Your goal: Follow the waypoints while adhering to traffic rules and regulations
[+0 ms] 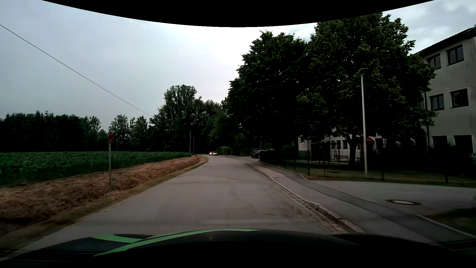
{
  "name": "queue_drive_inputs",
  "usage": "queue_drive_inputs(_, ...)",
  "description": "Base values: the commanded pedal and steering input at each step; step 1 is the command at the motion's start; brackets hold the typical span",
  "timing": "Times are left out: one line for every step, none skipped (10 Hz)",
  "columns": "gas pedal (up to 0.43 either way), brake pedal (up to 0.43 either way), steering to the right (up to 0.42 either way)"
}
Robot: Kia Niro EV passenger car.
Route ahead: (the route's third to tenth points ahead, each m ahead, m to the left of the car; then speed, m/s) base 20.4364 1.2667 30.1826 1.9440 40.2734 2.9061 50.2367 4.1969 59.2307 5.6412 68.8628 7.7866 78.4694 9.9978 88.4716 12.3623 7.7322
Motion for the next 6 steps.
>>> queue_drive_inputs(0.098,0.0,-0.013)
queue_drive_inputs(0.098,0.0,-0.012)
queue_drive_inputs(0.087,0.0,-0.012)
queue_drive_inputs(0.087,0.0,-0.012)
queue_drive_inputs(0.087,0.0,-0.012)
queue_drive_inputs(0.079,0.0,-0.011)
